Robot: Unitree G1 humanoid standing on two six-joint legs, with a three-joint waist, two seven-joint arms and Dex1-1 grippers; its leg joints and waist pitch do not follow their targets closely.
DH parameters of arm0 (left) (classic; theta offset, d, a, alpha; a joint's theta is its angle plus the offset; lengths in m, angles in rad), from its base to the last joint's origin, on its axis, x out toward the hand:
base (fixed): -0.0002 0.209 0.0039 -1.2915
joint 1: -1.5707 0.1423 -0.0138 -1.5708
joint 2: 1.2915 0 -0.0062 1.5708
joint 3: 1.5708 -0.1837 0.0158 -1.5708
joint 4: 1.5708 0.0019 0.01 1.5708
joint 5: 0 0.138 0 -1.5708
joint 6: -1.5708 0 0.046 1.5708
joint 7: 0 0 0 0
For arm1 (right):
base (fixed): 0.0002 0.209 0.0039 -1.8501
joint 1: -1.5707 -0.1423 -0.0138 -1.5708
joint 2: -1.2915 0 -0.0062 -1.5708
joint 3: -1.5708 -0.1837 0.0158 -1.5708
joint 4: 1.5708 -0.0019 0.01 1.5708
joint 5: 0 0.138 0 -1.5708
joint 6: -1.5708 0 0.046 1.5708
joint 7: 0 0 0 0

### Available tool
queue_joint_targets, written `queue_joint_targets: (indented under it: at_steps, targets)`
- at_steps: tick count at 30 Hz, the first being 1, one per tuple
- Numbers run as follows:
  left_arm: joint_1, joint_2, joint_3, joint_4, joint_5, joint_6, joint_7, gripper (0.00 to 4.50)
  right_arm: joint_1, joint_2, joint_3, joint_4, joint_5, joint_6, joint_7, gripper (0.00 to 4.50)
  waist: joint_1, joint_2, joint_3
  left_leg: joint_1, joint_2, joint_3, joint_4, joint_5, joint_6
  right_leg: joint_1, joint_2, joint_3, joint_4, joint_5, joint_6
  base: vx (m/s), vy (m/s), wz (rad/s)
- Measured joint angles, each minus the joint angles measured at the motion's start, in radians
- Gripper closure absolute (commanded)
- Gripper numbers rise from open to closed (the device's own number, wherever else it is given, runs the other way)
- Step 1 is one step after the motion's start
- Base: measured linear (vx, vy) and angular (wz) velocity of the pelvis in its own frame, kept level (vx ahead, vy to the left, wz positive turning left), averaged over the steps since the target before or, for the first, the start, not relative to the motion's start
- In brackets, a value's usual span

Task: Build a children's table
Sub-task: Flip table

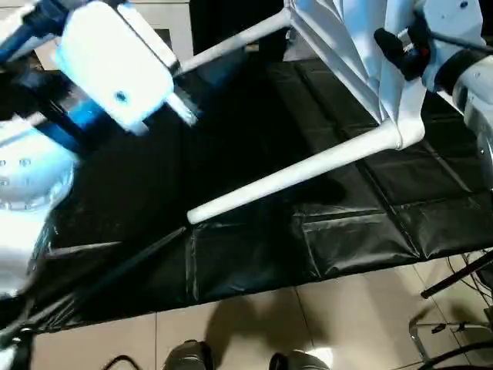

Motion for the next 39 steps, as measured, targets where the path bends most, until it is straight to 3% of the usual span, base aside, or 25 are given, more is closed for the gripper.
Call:
queue_joint_targets:
  at_steps: [5, 11, 19, 27, 38, 39]
  targets:
    - [0.068, 0.003, 0.046, 0.032, 0.103, 0.055, 0.07, 0.0, -0.01, -0.004, 0.0, 0.022, 0.0, -0.007, 0.007, 2.48, 0.002, 0.0, 0.0, 0.0, 0.0, 0.0, 0.001, 0.0, 0.001, 0.0, 0.0, 0.0, 0.0, 0.001, -0.001, 0.0, 0.0, 0.0]
    - [0.093, -0.007, 0.059, 0.043, 0.123, 0.038, 0.076, 0.68, -0.031, -0.01, 0.003, 0.061, -0.005, -0.03, 0.023, 2.48, 0.005, 0.0, 0.0, -0.001, 0.0, 0.001, 0.002, -0.001, 0.001, 0.001, 0.0, 0.0, 0.0, 0.001, -0.001, 0.0, 0.0, 0.0]
    - [0.111, -0.042, 0.044, 0.027, 0.167, 0.023, 0.089, 1.17, -0.082, -0.033, 0.017, 0.128, -0.021, -0.073, 0.063, 2.48, 0.006, 0.0, 0.0, 0.0, 0.0, 0.001, 0.003, 0.0, 0.002, 0.002, -0.001, 0.0, 0.0, 0.001, -0.001, 0.0, 0.0, 0.0]
    - [0.126, -0.106, 0.023, 0.015, 0.146, 0.012, 0.073, 1.88, -0.227, -0.096, 0.054, 0.277, -0.085, -0.16, 0.167, 2.48, 0.007, -0.002, 0.0, -0.001, 0.0, 0.001, 0.005, -0.001, 0.004, 0.004, -0.001, 0.0, 0.0, 0.001, -0.001, 0.0, 0.0, 0.0]
    - [0.117, -0.174, -0.009, 0.014, 0.124, 0.068, 0.051, 2.66, -0.449, -0.108, 0.13, 0.507, -0.202, -0.305, 0.263, 2.48, -0.003, -0.009, -0.001, -0.003, 0.001, 0.001, 0.015, -0.003, 0.008, 0.004, -0.001, 0.0, 0.0, -0.002, 0.005, 0.0, 0.0, 0.0]
    - [0.117, -0.183, -0.013, 0.013, 0.124, 0.075, 0.046, 2.75, -0.476, -0.106, 0.138, 0.537, -0.215, -0.326, 0.276, 1.92, -0.005, -0.01, 0.0, -0.004, 0.001, 0.001, 0.016, -0.004, 0.009, 0.004, -0.002, 0.0, 0.0, -0.003, 0.005, 0.0, 0.0, 0.0]
